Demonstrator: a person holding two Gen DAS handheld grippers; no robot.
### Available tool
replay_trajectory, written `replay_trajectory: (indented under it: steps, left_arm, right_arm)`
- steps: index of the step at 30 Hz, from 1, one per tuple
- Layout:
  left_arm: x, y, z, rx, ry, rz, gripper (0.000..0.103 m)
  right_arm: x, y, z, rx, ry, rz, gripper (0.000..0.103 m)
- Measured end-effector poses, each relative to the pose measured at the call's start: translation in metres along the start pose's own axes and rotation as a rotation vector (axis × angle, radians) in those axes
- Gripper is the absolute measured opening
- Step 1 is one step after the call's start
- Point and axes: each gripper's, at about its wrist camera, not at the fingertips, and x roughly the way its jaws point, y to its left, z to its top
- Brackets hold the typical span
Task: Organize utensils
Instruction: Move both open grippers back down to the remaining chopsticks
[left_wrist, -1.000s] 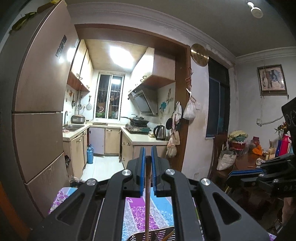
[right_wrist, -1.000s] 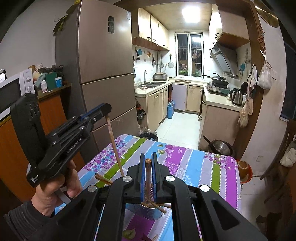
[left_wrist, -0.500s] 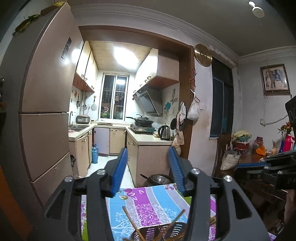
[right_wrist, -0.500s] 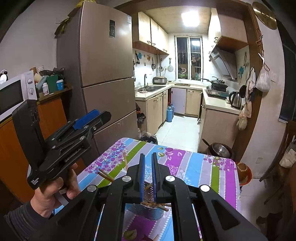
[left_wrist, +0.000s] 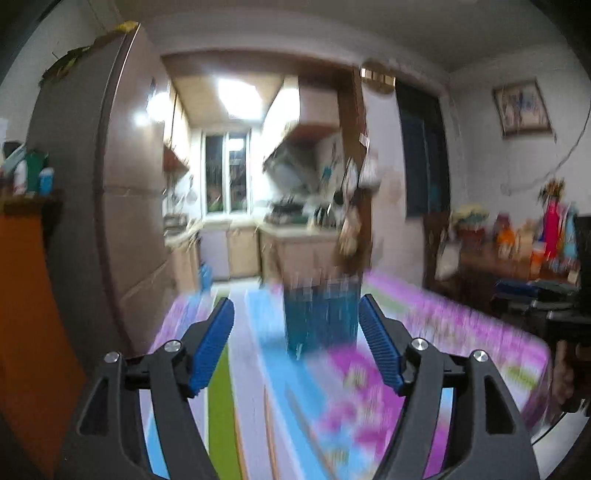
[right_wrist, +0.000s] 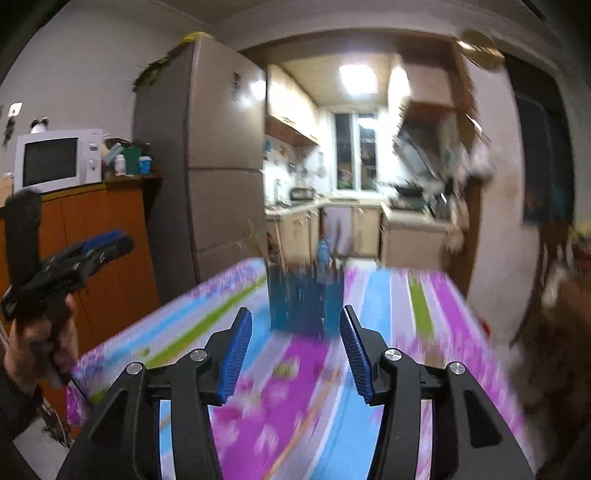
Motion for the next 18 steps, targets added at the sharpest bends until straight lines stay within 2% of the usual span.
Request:
replay_trajectory:
  steps: [3, 7, 11, 16, 18]
  left_arm:
    - [-0.002, -0.015, -0.064, -0.019, 0.109, -0.014, 0.067]
    - [0.011, -0.03, -0.113, -0.014, 0.201, -0.013, 0.06]
    - [0.021, -0.027, -0.135, -0.037, 0.234, 0.005, 0.051]
    - [0.027, -0.026, -0.144, -0.067, 0.247, 0.008, 0.036]
    - [0.031, -0.028, -0.146, -0.064, 0.252, -0.002, 0.034]
  right_arm:
    - [0.002, 0.014, -0.059, 0.057, 0.048, -0.043, 0.045]
    - [0.017, 0.035, -0.108, 0.049, 0.115, -0.089, 0.035]
    - [0.032, 0.044, -0.121, 0.007, 0.133, -0.129, 0.03]
    - [0.046, 0.042, -0.126, 0.011, 0.136, -0.165, 0.026]
    - [0.049, 0.042, -0.125, 0.006, 0.128, -0.172, 0.025]
